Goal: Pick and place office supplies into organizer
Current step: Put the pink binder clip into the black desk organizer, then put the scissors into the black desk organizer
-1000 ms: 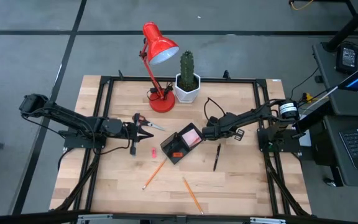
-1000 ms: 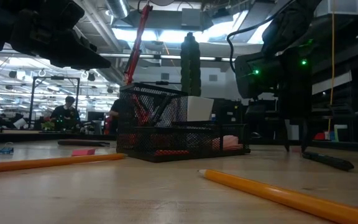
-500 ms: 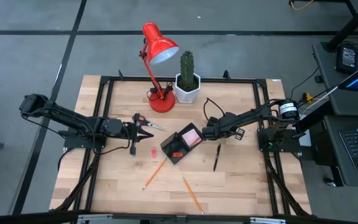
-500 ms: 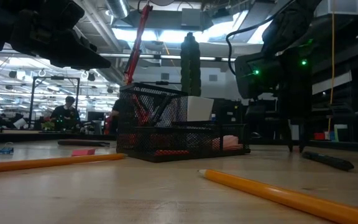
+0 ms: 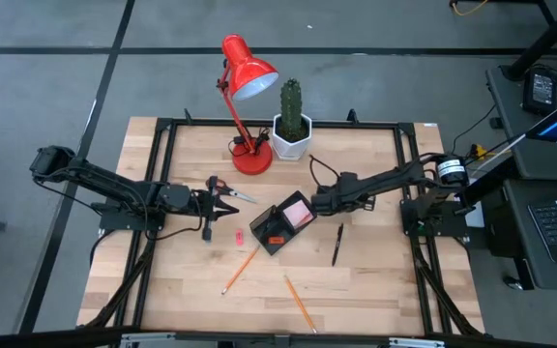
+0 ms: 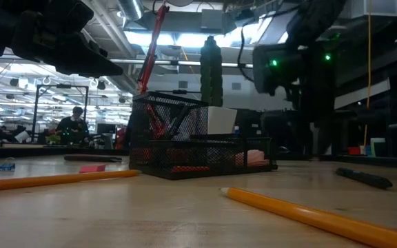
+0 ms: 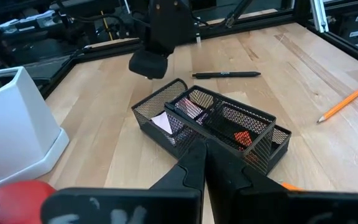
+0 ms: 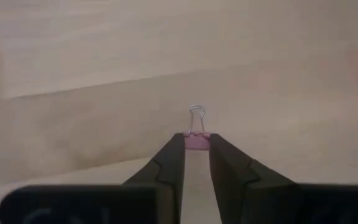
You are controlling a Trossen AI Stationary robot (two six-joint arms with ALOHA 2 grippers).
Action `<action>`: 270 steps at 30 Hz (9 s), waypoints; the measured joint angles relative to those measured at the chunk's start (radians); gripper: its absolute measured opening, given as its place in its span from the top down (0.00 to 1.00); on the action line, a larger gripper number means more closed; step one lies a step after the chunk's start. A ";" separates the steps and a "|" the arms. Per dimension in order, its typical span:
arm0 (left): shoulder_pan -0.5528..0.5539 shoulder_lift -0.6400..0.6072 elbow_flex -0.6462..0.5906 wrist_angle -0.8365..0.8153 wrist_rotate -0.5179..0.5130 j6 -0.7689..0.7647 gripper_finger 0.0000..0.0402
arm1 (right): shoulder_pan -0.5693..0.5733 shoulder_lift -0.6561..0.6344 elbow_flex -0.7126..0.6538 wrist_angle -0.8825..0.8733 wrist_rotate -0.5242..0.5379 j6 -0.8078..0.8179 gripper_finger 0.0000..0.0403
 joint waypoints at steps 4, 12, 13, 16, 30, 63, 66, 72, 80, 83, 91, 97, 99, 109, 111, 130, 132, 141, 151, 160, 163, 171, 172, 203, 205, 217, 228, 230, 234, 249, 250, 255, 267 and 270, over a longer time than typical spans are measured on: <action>0.000 0.000 0.000 0.000 0.000 0.000 0.99 | 0.026 -0.031 0.028 -0.009 0.043 -0.066 0.84; 0.000 0.000 0.000 0.000 0.000 0.000 0.99 | 0.124 -0.139 0.062 -0.017 0.239 -0.167 0.84; 0.000 0.000 0.000 0.000 0.000 0.000 0.99 | 0.138 -0.155 0.062 -0.017 0.262 -0.181 0.84; 0.000 0.000 0.000 0.000 0.000 0.000 0.99 | 0.181 -0.183 0.063 0.003 0.318 -0.229 0.84; 0.000 0.000 0.000 0.000 0.000 -0.132 0.99 | 0.384 -0.191 0.063 0.317 0.342 -0.579 0.84; 0.000 0.000 0.000 0.001 0.000 -0.265 0.99 | 0.356 -0.072 0.064 0.829 -0.039 -1.149 0.84; 0.000 0.000 0.000 0.001 0.000 -0.264 0.99 | 0.332 -0.054 0.064 0.869 -0.072 -1.187 0.84; 0.000 0.000 0.000 0.001 0.001 -0.262 0.99 | 0.313 0.009 0.063 0.893 -0.135 -1.197 0.84; 0.000 0.000 0.000 0.002 0.000 -0.262 0.99 | 0.296 0.071 0.063 0.974 -0.128 -1.270 0.84; 0.000 0.000 0.000 0.002 0.000 -0.262 0.99 | 0.289 0.089 0.063 0.980 -0.127 -1.277 0.84; 0.000 0.000 0.000 0.001 0.001 -0.262 0.99 | 0.284 0.110 0.063 0.976 -0.127 -1.281 0.84; 0.000 0.000 0.000 0.001 0.001 -0.262 0.99 | 0.285 0.110 0.063 0.978 -0.126 -1.310 0.82; 0.000 0.000 0.000 0.001 0.001 -0.261 0.99 | 0.285 0.110 0.063 0.977 -0.126 -1.325 0.80; 0.000 0.000 0.000 0.001 0.001 -0.236 0.99 | 0.285 0.095 0.063 0.967 -0.138 -1.360 0.67; 0.000 0.000 0.000 0.001 0.000 -0.236 0.99 | 0.285 0.077 0.063 0.967 -0.172 -1.408 0.67; 0.000 0.000 0.000 0.041 0.004 -0.201 0.99 | 0.376 -0.218 -0.029 0.740 0.051 -1.535 0.71; 0.000 0.000 0.000 0.055 0.004 -0.193 0.99 | 0.368 -0.253 -0.106 0.811 0.051 -1.537 0.74; 0.001 0.000 0.000 0.117 -0.010 -0.152 0.99 | 0.350 -0.516 -0.402 1.075 0.051 -1.593 0.90; 0.038 0.006 0.165 -0.264 -0.224 -0.389 0.99 | 0.331 -0.696 -0.600 1.274 0.053 -1.725 0.96; 0.095 0.031 0.317 -0.476 -0.317 -0.359 0.93 | 0.248 -0.747 -0.712 1.395 0.033 -1.747 0.95; 0.100 0.031 0.325 -0.478 -0.311 -0.371 0.89 | 0.223 -0.747 -0.773 1.509 -0.012 -1.770 0.97; 0.204 0.031 0.325 -0.656 -0.304 -0.582 0.75 | 0.198 -0.747 -0.856 1.685 -0.058 -1.796 0.97; 0.222 0.031 0.325 -0.673 -0.294 -0.584 0.73 | 0.198 -0.747 -0.856 1.685 -0.058 -1.797 0.96; 0.519 0.465 0.659 -1.235 -0.054 -0.504 0.71 | 0.121 -0.746 -0.848 1.694 -0.058 -1.801 0.95; 0.545 0.483 0.659 -1.237 -0.049 -0.478 0.71 | 0.121 -0.746 -0.847 1.693 -0.058 -1.801 0.95; 0.663 0.498 0.547 -1.199 0.033 -0.418 0.71 | 0.121 -0.746 -0.847 1.648 -0.058 -1.800 0.95; 0.679 0.498 0.480 -1.108 0.081 -0.381 0.71 | 0.121 -0.746 -0.847 1.648 -0.058 -1.801 0.95; 0.679 0.498 0.480 -1.108 0.081 -0.375 0.71 | 0.121 -0.746 -0.847 1.648 -0.058 -1.801 0.95; 0.679 0.498 0.480 -1.090 0.079 -0.375 0.71 | 0.121 -0.746 -0.847 1.648 -0.058 -1.800 0.95; 0.678 0.630 0.480 -1.067 0.069 -0.358 0.71 | 0.121 -0.746 -0.847 1.649 -0.058 -1.800 0.95; 0.678 0.638 0.482 -1.067 0.071 -0.357 0.71 | 0.121 -0.746 -0.847 1.649 -0.058 -1.800 0.95; 0.685 0.663 0.484 -1.069 0.082 -0.347 0.71 | 0.121 -0.746 -0.847 1.649 -0.057 -1.800 0.95; 0.687 0.663 0.483 -1.079 0.129 -0.311 0.73 | 0.121 -0.746 -0.847 1.649 -0.057 -1.800 0.95; 0.685 0.664 0.482 -1.079 0.133 -0.292 0.78 | 0.121 -0.746 -0.847 1.649 -0.057 -1.800 0.95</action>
